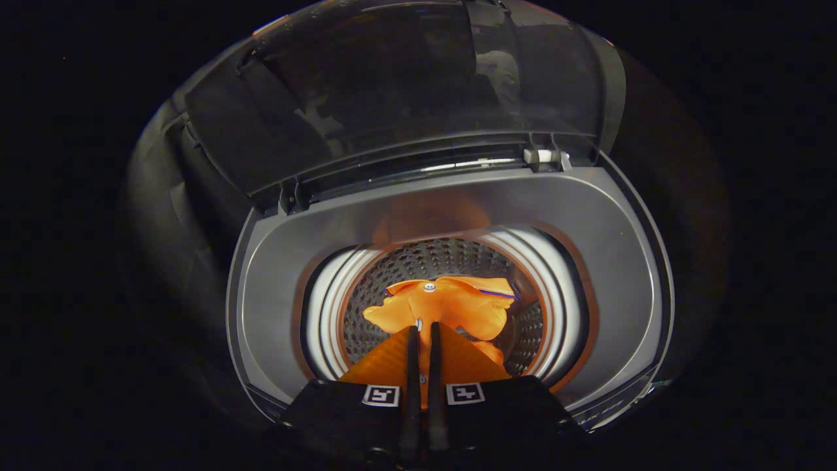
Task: Put the clothes into the washing machine and then close the washing machine lid.
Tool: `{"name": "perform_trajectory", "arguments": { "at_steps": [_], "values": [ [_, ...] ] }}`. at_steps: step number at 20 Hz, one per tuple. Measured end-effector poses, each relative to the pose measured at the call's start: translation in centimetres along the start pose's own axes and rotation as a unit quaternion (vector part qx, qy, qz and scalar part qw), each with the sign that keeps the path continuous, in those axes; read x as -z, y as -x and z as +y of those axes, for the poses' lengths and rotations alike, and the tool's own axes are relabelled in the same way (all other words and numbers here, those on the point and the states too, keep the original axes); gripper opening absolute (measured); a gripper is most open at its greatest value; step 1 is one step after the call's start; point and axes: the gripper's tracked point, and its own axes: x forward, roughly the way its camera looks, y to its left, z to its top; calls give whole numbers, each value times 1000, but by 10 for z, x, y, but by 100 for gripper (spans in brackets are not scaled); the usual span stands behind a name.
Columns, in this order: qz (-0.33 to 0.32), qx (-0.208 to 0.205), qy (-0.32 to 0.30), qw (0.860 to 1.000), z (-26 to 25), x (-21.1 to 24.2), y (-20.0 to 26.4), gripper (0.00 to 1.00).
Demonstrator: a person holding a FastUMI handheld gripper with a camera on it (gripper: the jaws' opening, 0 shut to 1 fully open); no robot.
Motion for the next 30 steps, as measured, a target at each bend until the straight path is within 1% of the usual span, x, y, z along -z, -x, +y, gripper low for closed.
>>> {"name": "perform_trajectory", "arguments": {
  "at_steps": [2, 3, 4, 5, 6, 8, 9, 15, 19, 23, 27, 30],
  "values": [
    [-2, 4, -2, 1000, -4, 0, 1, 14],
    [-4, 4, -3, 1000, -3, -2, 3, 23],
    [-1, -9, -6, 1000, 2, -1, 4, 29],
    [-2, -8, -5, 1000, 1, 0, 5, 35],
    [-4, -8, 0, 1000, 0, -3, 8, 36],
    [-7, 0, 7, 1000, -4, -5, 13, 59],
    [-8, -3, 8, 1000, 0, -4, 15, 70],
    [-22, -6, 24, 999, -1, -13, 39, 84],
    [-26, -10, 26, 999, 0, -15, 52, 95],
    [-41, -8, 20, 999, 2, -24, 69, 99],
    [-73, -18, 20, 997, 11, -49, 96, 99],
    [-90, -18, 36, 995, 14, -69, 114, 99]
  ]
}}
